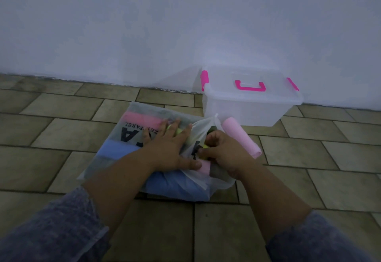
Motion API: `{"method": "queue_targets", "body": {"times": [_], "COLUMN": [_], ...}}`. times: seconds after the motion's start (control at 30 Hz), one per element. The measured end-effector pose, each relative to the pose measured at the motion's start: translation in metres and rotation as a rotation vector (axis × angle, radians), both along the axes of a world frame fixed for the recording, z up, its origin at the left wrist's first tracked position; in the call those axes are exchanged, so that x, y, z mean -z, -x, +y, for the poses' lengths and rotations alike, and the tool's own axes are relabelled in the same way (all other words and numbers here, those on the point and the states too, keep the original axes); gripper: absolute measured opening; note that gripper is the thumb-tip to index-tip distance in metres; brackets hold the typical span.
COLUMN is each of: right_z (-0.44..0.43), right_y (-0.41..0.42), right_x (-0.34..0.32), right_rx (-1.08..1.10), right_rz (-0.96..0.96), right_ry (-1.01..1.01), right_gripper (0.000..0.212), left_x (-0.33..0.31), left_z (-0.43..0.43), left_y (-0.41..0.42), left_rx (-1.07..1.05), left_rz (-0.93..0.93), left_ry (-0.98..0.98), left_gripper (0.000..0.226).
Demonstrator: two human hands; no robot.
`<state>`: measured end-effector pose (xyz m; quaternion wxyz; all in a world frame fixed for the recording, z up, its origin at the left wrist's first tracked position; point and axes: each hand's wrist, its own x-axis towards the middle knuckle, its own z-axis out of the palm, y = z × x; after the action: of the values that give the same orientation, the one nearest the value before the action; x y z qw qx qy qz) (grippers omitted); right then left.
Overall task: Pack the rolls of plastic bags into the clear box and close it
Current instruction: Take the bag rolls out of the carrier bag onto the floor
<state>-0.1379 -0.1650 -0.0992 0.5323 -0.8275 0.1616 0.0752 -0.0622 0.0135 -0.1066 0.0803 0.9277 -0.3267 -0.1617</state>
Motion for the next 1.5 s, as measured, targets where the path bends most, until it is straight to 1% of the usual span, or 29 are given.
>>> {"method": "queue_targets", "body": {"times": [0.1, 0.17, 0.23, 0.33, 0.37, 0.43, 0.53, 0.6, 0.63, 0.67, 0.7, 0.73, 0.8, 0.87, 0.9, 0.93, 0.97, 1.0, 1.03, 1.07, 1.1, 1.13, 1.17, 1.2, 1.23, 1.3, 1.33, 1.4, 1.5], "right_z": [-0.006, -0.007, -0.006, -0.016, -0.025, -0.048, -0.087, -0.103, -0.105, -0.103, -0.099, -0.093, -0.083, -0.079, -0.079, -0.077, -0.071, -0.063, -0.051, -0.037, -0.023, -0.014, -0.009, -0.009, -0.011, -0.016, -0.017, -0.015, -0.012], "right_y": [0.004, 0.007, 0.009, 0.018, 0.024, 0.038, 0.056, 0.058, 0.056, 0.053, 0.050, 0.048, 0.044, 0.042, 0.041, 0.040, 0.039, 0.037, 0.035, 0.033, 0.032, 0.030, 0.028, 0.025, 0.022, 0.017, 0.015, 0.010, 0.002], "right_x": [0.003, 0.003, -0.002, -0.015, -0.019, -0.026, -0.030, -0.027, -0.023, -0.018, -0.013, -0.006, 0.005, 0.007, 0.004, -0.001, -0.008, -0.015, -0.022, -0.028, -0.031, -0.032, -0.031, -0.028, -0.026, -0.021, -0.018, -0.014, -0.012], "right_rx": [-0.012, -0.030, -0.001, 0.088, 0.123, 0.254, 0.513, 0.706, 0.786, 0.841, 0.866, 0.857, 0.737, 0.595, 0.558, 0.537, 0.509, 0.453, 0.351, 0.212, 0.062, -0.064, -0.142, -0.164, -0.137, -0.080, -0.088, -0.142, -0.217], "right_rz": [0.034, 0.011, -0.026, -0.109, -0.144, -0.199, -0.271, -0.372, -0.424, -0.459, -0.460, -0.420, -0.263, -0.165, -0.179, -0.237, -0.337, -0.436, -0.486, -0.482, -0.431, -0.371, -0.326, -0.301, -0.284, -0.233, -0.215, -0.219, -0.243], "right_ry": [-0.168, -0.073, 0.047, 0.103, 0.066, -0.136, -0.484, -0.571, -0.551, -0.476, -0.341, -0.165, 0.139, 0.341, 0.447, 0.549, 0.619, 0.646, 0.620, 0.558, 0.493, 0.467, 0.489, 0.536, 0.587, 0.649, 0.682, 0.748, 0.819], "right_gripper": [0.042, 0.039, 0.036, 0.033, 0.030, 0.019, 0.022, 0.022, 0.023, 0.023, 0.023, 0.021, 0.017, 0.021, 0.025, 0.029, 0.032, 0.032, 0.031, 0.028, 0.025, 0.024, 0.027, 0.029, 0.031, 0.039, 0.043, 0.046, 0.045], "left_x": [0.001, 0.002, 0.004, 0.007, 0.008, 0.010, 0.012, 0.010, 0.007, 0.004, -0.001, -0.005, -0.014, -0.023, -0.026, -0.029, -0.031, -0.033, -0.034, -0.036, -0.038, -0.041, -0.044, -0.048, -0.050, -0.051, -0.049, -0.039, -0.016], "left_z": [0.001, 0.001, 0.002, 0.002, 0.002, 0.002, 0.001, 0.000, -0.001, -0.004, -0.009, -0.015, -0.027, -0.036, -0.038, -0.039, -0.039, -0.039, -0.039, -0.038, -0.037, -0.035, -0.032, -0.028, -0.024, -0.016, -0.013, -0.006, 0.005], "left_y": [0.000, 0.000, 0.000, 0.000, 0.000, 0.000, 0.000, -0.002, -0.004, -0.006, -0.008, -0.011, -0.018, -0.027, -0.031, -0.035, -0.038, -0.040, -0.042, -0.043, -0.045, -0.047, -0.049, -0.050, -0.050, -0.048, -0.046, -0.039, -0.028], "left_rx": [0.008, 0.015, 0.011, -0.001, -0.004, -0.008, -0.009, -0.013, -0.018, -0.024, -0.024, -0.014, 0.023, 0.041, 0.042, 0.048, 0.058, 0.068, 0.076, 0.080, 0.087, 0.098, 0.107, 0.115, 0.124, 0.155, 0.179, 0.212, 0.128], "left_rz": [0.001, -0.006, -0.013, -0.028, -0.033, -0.034, -0.025, 0.001, 0.017, 0.026, 0.024, 0.006, -0.048, -0.041, -0.028, -0.022, -0.026, -0.037, -0.050, -0.057, -0.051, -0.025, 0.021, 0.068, 0.096, 0.073, 0.038, -0.046, -0.104], "left_ry": [0.002, 0.003, 0.009, 0.019, 0.018, 0.016, 0.017, 0.012, 0.012, 0.015, 0.016, 0.006, -0.049, -0.100, -0.117, -0.128, -0.136, -0.139, -0.133, -0.116, -0.095, -0.075, -0.060, -0.057, -0.068, -0.104, -0.113, -0.133, -0.109], "left_gripper": [0.115, 0.116, 0.118, 0.120, 0.119, 0.118, 0.116, 0.115, 0.114, 0.114, 0.113, 0.114, 0.116, 0.119, 0.120, 0.120, 0.119, 0.117, 0.113, 0.107, 0.102, 0.099, 0.096, 0.094, 0.091, 0.083, 0.081, 0.089, 0.099]}}
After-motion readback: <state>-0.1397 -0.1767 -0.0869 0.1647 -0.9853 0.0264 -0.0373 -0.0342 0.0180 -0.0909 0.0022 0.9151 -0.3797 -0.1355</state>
